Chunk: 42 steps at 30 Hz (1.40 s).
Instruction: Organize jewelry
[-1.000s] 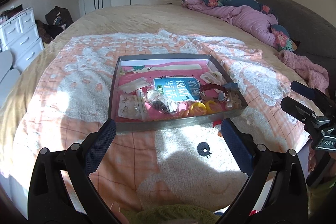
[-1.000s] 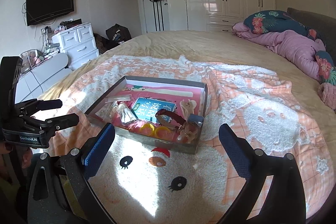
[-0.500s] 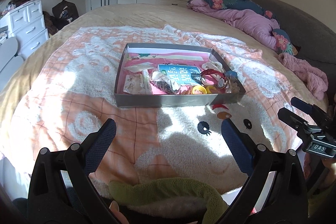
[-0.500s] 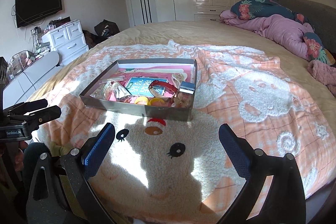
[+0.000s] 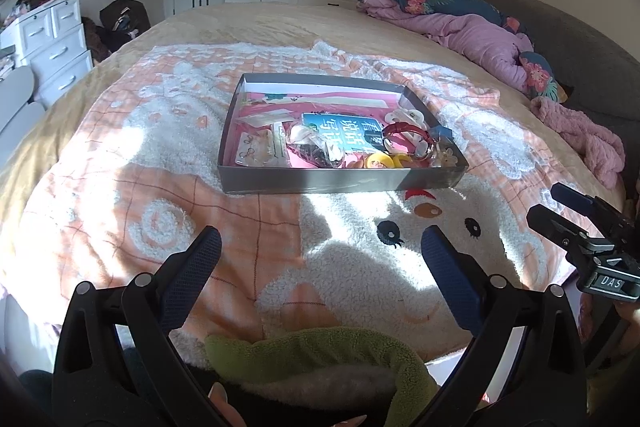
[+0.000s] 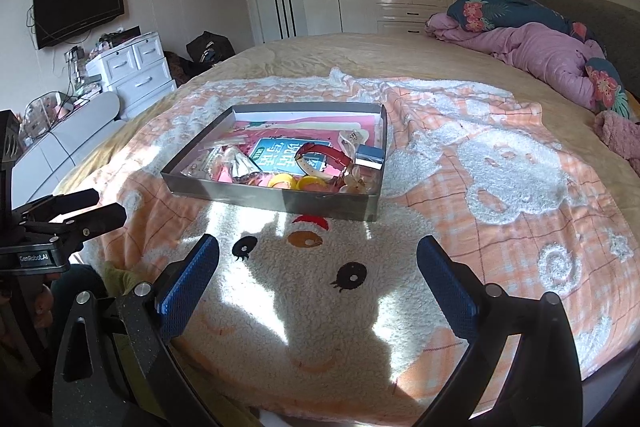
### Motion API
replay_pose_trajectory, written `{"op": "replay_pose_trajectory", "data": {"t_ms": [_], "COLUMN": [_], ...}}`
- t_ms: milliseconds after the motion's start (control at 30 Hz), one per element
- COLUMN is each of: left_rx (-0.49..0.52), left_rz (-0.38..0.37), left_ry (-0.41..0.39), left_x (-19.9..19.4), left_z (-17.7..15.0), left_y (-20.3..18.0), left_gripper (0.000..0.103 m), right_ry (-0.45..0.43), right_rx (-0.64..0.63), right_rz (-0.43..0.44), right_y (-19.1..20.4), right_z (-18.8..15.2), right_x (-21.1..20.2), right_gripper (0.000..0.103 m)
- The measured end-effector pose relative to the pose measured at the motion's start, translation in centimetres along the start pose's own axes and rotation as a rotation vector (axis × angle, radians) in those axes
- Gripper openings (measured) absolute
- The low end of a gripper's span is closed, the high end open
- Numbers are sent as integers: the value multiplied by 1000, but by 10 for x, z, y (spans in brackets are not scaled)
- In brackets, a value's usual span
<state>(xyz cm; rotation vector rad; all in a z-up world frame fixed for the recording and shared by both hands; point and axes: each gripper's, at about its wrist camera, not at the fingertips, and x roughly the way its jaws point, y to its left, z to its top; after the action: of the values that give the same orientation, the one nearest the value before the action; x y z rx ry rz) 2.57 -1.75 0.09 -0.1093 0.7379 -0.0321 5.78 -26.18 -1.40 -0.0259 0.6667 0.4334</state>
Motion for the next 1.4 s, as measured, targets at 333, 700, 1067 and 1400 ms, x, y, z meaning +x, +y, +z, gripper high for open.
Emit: {"op": "replay_pose_trajectory", "data": {"t_ms": [333,700,1067,1400], "left_rx": [11,24,23,26], "left_rz": [2,23,22,26], "left_ry": [0,-3,-3,4], "left_x": [-2,-3,-3,-2], "left_z": [-1,-1,0,0], "left_y": [-4,-5,-4,-4], "left_gripper": [94,94,94,94], "right_ry": [2,1,1,3], "right_rx": [-3,-3,-4,-4], "right_rz": [5,4,5,4], "right_y": [3,3,3,3], "right_z": [-1,-1,-1,-1], "right_x": [0,0,0,0], "right_gripper": [98,98,98,98]}}
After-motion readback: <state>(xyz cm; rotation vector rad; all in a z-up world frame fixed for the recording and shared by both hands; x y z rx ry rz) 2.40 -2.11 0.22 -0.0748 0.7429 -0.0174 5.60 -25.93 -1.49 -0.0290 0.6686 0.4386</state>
